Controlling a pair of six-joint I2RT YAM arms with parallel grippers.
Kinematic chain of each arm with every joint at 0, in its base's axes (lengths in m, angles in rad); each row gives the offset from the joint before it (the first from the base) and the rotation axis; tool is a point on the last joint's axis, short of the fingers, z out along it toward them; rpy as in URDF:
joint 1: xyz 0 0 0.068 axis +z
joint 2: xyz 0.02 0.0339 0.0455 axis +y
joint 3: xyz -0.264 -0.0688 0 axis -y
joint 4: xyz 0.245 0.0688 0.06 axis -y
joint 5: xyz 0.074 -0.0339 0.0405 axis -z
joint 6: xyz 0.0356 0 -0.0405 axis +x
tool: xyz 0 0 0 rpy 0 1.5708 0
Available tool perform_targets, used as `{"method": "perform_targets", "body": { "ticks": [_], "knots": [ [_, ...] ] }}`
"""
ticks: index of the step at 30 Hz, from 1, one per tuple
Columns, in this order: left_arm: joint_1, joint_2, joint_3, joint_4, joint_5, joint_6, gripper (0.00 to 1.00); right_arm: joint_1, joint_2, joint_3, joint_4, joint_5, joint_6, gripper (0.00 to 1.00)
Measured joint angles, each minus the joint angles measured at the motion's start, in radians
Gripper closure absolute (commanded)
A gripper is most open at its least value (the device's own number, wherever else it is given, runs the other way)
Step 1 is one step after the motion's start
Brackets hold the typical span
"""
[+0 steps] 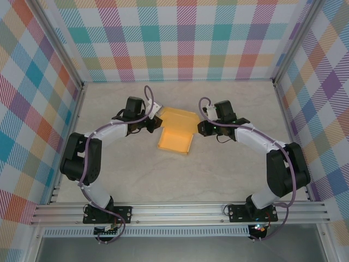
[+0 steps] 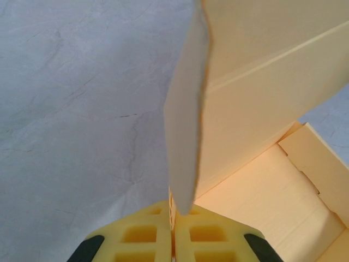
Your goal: Fold the paper box
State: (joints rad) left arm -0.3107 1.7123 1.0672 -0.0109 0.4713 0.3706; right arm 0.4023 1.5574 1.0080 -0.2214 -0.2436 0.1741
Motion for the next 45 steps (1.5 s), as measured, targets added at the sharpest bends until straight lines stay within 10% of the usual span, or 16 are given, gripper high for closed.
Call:
{"method": "perform_targets", "body": {
  "ticks": [7, 24, 35, 45],
  "knots": [
    [-0.031, -0.088, -0.118, 0.082, -0.038, -0.082, 0.96, 0.0, 0.019, 0.015, 0.016, -0.005, 0.012, 0.87],
    [-0.071, -0.154, -0.179, 0.108, -0.099, -0.088, 0.95, -0.088, 0.002, -0.004, 0.124, -0.052, -0.137, 0.25],
    [-0.071, -0.129, -0.146, 0.083, -0.099, -0.06, 0.95, -0.095, 0.172, 0.116, 0.124, -0.128, -0.213, 0.26],
    [-0.071, -0.114, -0.131, 0.069, -0.099, -0.071, 0.96, -0.095, 0.197, 0.163, 0.124, -0.159, -0.192, 0.61]
  ]
}}
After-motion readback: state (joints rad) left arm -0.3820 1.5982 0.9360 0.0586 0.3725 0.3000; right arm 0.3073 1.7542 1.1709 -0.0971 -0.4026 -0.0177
